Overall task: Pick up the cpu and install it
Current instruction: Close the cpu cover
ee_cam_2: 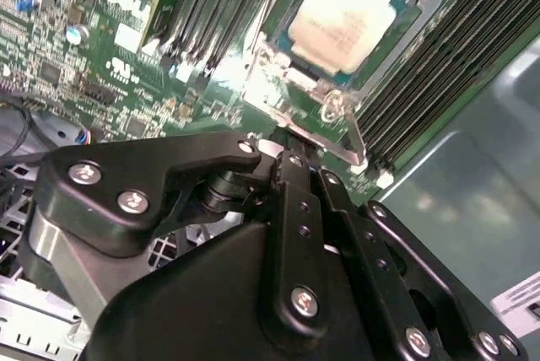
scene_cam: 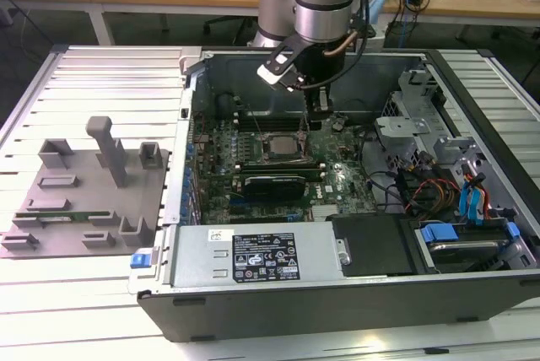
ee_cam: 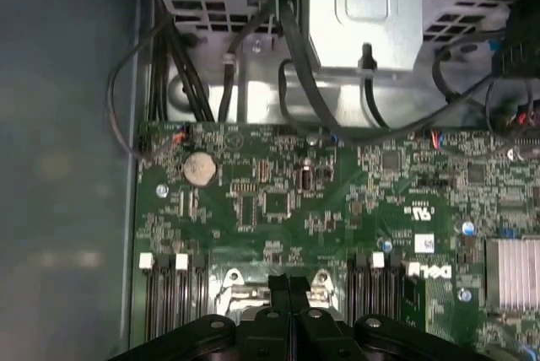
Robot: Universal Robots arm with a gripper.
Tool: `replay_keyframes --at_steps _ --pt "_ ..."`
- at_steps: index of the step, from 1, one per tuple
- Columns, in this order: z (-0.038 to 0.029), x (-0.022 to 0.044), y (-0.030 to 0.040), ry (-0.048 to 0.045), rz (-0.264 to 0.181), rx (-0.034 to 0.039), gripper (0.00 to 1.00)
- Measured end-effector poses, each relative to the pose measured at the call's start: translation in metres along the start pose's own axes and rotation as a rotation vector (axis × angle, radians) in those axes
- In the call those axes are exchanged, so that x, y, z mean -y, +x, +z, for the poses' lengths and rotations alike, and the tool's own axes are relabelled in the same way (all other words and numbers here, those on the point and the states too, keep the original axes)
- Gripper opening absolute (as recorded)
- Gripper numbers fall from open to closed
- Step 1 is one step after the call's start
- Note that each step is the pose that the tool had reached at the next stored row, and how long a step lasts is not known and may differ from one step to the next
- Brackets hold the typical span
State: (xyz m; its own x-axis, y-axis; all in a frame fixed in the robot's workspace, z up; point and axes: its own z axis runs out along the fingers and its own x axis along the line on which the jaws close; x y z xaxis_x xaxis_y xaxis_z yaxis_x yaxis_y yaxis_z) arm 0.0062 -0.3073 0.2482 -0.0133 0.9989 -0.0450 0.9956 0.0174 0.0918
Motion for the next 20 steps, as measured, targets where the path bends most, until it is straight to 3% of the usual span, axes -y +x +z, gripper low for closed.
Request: replay_keyframes --at_steps 3,7,8,10,11,14,18,20 --pt "-0.0004 0.0042 0.0001 -0.002 0.0 0.0001 0.11" --pt "-0.0004 0.0042 0.0 -0.002 0.0 0.0001 0.11" --pt "-0.0004 0.0042 0.0001 0.0011 0.0 0.0 0.11" --pt "-0.0002 0.004 0.0 0.0285 -0.001 -0.0003 0.11" --pt "-0.0002 0.004 0.0 0.0341 -0.001 -0.0003 0.11" --pt "-0.0001 0.004 0.0001 0.0349 -0.002 -0.0005 0.11" --pt "0.0005 0.0192 0.0004 0.0328 -0.001 -0.0005 0.11" --pt "0.0019 0.0234 0.0005 0.0324 -0.001 -0.0006 0.11"
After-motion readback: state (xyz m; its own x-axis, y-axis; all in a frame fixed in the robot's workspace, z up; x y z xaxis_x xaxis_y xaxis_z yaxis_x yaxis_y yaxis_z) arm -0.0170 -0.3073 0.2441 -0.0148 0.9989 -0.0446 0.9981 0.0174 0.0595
